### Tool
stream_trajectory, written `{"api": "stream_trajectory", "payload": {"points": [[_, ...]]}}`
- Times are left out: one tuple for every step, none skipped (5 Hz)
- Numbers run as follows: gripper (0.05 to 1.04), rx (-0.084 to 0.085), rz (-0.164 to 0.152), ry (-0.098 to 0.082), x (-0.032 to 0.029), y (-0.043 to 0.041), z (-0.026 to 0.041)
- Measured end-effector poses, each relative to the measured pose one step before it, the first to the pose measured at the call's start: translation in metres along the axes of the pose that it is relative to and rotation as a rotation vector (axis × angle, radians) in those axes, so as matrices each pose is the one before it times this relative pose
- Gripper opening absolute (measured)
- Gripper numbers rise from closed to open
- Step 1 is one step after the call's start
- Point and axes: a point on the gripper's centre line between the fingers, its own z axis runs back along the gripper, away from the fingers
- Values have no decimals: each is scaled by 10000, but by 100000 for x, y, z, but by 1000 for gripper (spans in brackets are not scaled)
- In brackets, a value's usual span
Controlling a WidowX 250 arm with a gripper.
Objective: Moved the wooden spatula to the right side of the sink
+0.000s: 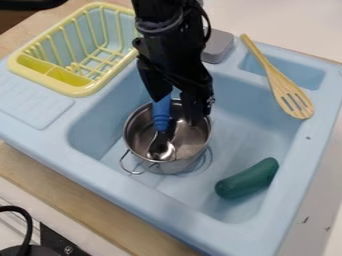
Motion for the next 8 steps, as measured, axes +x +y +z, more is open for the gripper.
{"api": "stream_trajectory", "payload": {"points": [[995,-33,53,119,-264,-90,-227],[995,5,308,224,-355,2,4],[995,221,220,-316,100,-287,1070],[995,136,378,-95,683,-510,962],[995,-3,498,-671,1798,-1349,1149],[995,-43,797,-926,1607,-1662,229],[995,324,777,-305,1336,-1587,-962],[995,-197,381,-254,1193,-489,-826]]}}
